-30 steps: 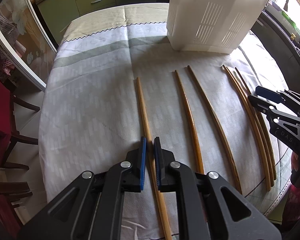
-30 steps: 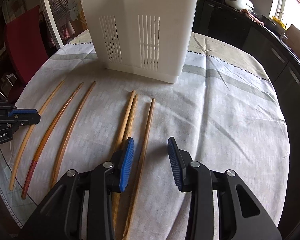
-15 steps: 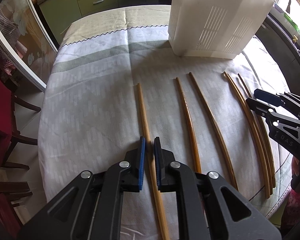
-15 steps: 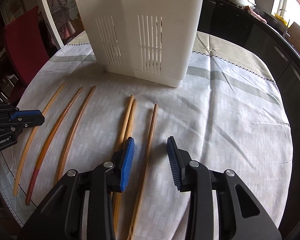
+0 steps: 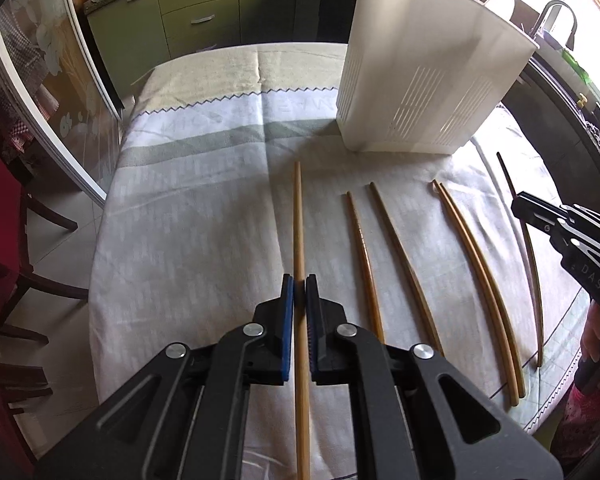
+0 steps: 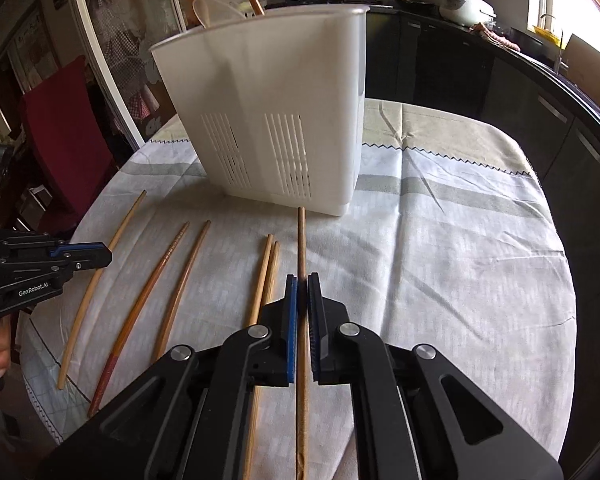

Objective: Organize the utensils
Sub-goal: 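Close the left gripper on a wooden chopstick while the right grasps another, then lift both held chopsticks and carry them up over the white caddy, then lower both chopsticks into the caddy and open both grippers, then move both open grippers back down to the loose chopsticks, then grasp a red-tipped chopstick with the left gripper while the right grasps a wooden one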

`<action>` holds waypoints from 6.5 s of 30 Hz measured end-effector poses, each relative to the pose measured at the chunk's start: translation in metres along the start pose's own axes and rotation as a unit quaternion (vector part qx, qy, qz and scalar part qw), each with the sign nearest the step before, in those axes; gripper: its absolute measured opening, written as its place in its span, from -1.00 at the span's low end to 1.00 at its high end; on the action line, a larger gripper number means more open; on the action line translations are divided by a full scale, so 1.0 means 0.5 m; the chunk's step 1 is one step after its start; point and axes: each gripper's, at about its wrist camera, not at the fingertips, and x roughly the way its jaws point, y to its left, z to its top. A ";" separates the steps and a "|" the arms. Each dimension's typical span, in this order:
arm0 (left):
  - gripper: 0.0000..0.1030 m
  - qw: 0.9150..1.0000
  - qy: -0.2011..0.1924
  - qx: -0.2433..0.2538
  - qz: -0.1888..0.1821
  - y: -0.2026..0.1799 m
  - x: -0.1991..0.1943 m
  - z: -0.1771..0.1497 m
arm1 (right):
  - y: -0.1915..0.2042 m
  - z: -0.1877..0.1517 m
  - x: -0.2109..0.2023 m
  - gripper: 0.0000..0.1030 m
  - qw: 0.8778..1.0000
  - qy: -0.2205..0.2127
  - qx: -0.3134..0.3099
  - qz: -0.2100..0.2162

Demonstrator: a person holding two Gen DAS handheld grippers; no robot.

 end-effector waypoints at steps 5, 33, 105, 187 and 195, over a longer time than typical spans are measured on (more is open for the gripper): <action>-0.88 0.999 -0.039 -0.001 -0.006 -0.007 -0.062 0.009 | -0.006 0.007 -0.076 -0.88 0.998 -0.054 0.009 0.014; -0.88 0.990 -0.140 0.020 -0.010 -0.046 -0.250 -0.003 | 0.002 -0.029 -0.303 -0.88 0.984 -0.174 -0.002 0.023; -0.88 0.975 -0.214 0.044 -0.029 -0.126 -0.188 0.291 | -0.020 0.333 -0.174 -0.88 0.977 -0.214 -0.009 0.014; -0.84 0.999 0.038 0.021 0.001 -0.076 0.056 -0.032 | 0.051 -0.062 0.045 -0.35 0.997 0.057 -0.054 -0.025; -0.84 0.999 0.037 0.024 0.002 -0.077 0.056 -0.031 | 0.029 -0.056 0.045 -0.35 0.997 0.056 -0.038 -0.033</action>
